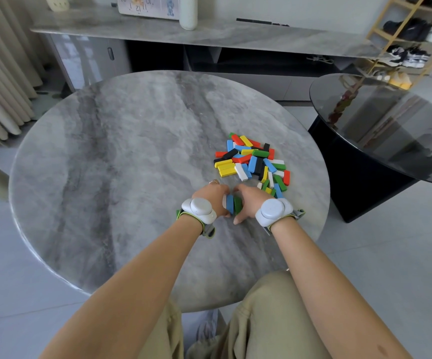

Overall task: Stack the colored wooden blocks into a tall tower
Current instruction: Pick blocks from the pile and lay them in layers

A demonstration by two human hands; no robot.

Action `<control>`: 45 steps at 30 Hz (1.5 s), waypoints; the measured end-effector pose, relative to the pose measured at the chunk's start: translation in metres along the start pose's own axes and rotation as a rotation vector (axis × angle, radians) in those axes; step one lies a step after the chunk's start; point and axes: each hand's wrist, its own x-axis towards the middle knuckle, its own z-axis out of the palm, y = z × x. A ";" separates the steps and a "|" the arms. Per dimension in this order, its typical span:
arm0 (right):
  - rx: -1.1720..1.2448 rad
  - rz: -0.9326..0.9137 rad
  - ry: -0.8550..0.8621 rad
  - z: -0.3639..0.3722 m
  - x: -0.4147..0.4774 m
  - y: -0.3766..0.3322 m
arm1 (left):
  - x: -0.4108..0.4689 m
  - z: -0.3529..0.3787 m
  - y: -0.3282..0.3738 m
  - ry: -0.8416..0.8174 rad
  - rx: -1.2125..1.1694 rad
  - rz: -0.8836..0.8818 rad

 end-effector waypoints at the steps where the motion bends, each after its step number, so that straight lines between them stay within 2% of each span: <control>1: 0.008 -0.010 -0.009 0.000 -0.001 0.001 | 0.000 0.000 0.000 0.002 0.004 0.000; 21: 0.149 -0.102 0.049 0.005 -0.004 0.005 | 0.001 0.001 -0.001 -0.051 -0.051 0.054; 29: 0.140 -0.081 0.001 0.004 -0.003 0.006 | -0.003 -0.005 0.004 -0.077 0.034 0.037; 33: 0.145 -0.033 0.007 0.006 -0.003 0.009 | -0.005 -0.017 0.003 -0.062 0.147 0.016; 38: 0.229 0.138 0.067 0.006 -0.008 0.005 | -0.014 -0.043 -0.023 -0.025 0.041 -0.050; 41: 0.149 0.231 0.099 0.010 -0.009 -0.009 | -0.025 -0.050 -0.039 0.024 0.057 -0.088; 45: 0.066 0.296 0.172 0.025 -0.004 -0.022 | -0.034 -0.053 -0.056 -0.049 0.038 -0.181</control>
